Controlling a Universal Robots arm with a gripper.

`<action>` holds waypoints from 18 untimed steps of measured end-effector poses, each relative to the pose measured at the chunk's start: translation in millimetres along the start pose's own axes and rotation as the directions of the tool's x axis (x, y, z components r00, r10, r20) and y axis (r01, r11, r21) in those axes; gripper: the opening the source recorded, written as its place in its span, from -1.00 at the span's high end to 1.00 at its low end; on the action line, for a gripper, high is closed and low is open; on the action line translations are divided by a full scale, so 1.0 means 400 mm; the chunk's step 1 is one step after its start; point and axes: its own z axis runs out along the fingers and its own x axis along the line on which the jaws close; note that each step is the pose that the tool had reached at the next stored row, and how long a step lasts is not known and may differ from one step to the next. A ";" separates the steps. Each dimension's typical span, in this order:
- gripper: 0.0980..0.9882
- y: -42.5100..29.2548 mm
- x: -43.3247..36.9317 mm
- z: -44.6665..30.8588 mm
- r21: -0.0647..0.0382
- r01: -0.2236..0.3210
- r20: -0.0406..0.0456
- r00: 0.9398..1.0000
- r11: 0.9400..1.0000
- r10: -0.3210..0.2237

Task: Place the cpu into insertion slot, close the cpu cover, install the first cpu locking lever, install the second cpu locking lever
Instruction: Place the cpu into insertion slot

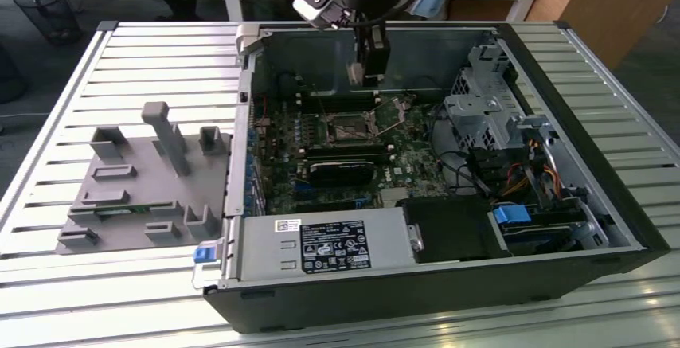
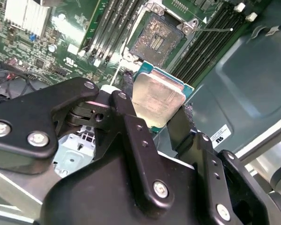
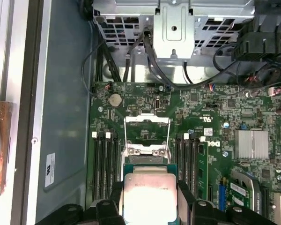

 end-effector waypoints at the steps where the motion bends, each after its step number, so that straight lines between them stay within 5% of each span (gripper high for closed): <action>1: 0.00 0.000 0.000 0.004 0.000 0.000 0.000 1.000 1.000 0.000; 14: 0.00 -0.005 -0.002 0.055 0.002 0.040 -0.002 0.999 0.999 -0.040; 18: 0.00 -0.006 -0.003 0.070 0.002 0.041 0.010 0.999 0.999 -0.041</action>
